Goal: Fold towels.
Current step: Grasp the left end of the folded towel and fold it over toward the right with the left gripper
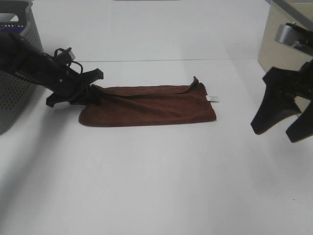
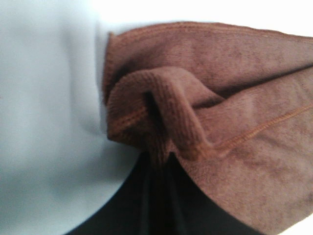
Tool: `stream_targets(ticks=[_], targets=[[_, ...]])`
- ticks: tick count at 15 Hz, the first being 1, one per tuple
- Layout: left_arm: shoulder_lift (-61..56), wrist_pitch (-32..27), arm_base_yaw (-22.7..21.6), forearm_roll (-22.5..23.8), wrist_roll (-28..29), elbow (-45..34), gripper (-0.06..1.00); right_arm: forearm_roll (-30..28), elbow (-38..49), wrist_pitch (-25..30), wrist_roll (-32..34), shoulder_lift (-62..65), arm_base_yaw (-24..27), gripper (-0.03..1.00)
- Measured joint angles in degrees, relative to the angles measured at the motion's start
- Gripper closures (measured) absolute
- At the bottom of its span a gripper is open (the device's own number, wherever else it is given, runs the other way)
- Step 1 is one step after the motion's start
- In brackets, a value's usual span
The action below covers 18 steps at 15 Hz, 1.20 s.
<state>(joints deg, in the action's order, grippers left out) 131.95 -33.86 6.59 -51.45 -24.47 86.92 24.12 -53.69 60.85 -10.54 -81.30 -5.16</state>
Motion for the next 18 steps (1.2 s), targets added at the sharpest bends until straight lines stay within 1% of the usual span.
stream_targets(ticks=[1, 3, 5, 6, 7, 8, 11, 14, 16, 17, 18], targets=[[-1.7, -0.3, 0.0, 0.5, 0.2, 0.0, 0.92, -0.2, 2.4, -0.4, 0.0, 2.3, 0.0, 0.26], [-5.6, -1.5, 0.0, 0.8, 1.8, 1.4, 0.92, -1.6, 6.8, -3.9, 0.0, 6.1, 0.0, 0.26], [-7.2, -5.5, 0.5, 0.9, 4.8, 5.2, 0.92, -2.5, 8.6, -7.6, 0.0, 7.8, 0.0, 0.26], [-7.3, -6.8, 1.6, 0.9, 6.5, 7.6, 0.92, -2.6, 8.8, -9.1, 0.0, 7.9, 0.0, 0.26], [-7.3, -7.0, 2.3, 0.9, 7.2, 8.5, 0.92, -2.6, 8.8, -9.3, 0.0, 7.9, 0.0, 0.26], [-7.3, -7.0, 4.3, 0.9, 8.7, 10.7, 0.92, -2.6, 8.8, -9.7, 0.0, 7.9, 0.0, 0.26], [-6.1, -3.6, 11.2, 0.9, 12.1, 15.8, 0.92, -2.6, 8.8, -10.4, 0.0, 7.9, 0.0, 0.26], [-0.3, 0.0, 16.8, 0.9, 14.7, 20.9, 0.92, -2.6, 8.8, -10.4, 0.0, 7.9, 0.0, 0.26], [4.1, 2.1, 19.7, 1.2, 16.3, 24.5, 0.92, -2.4, 8.8, -10.4, 0.0, 7.9, 0.0, 0.26], [6.0, 3.3, 20.9, 1.3, 17.3, 26.1, 0.90, -2.4, 8.8, -10.4, 0.0, 7.9, 0.0, 0.26], [7.3, 3.8, 21.6, 1.3, 18.3, 27.6, 0.87, -2.4, 8.8, -10.4, 0.0, 7.9, 0.0, 0.26]])
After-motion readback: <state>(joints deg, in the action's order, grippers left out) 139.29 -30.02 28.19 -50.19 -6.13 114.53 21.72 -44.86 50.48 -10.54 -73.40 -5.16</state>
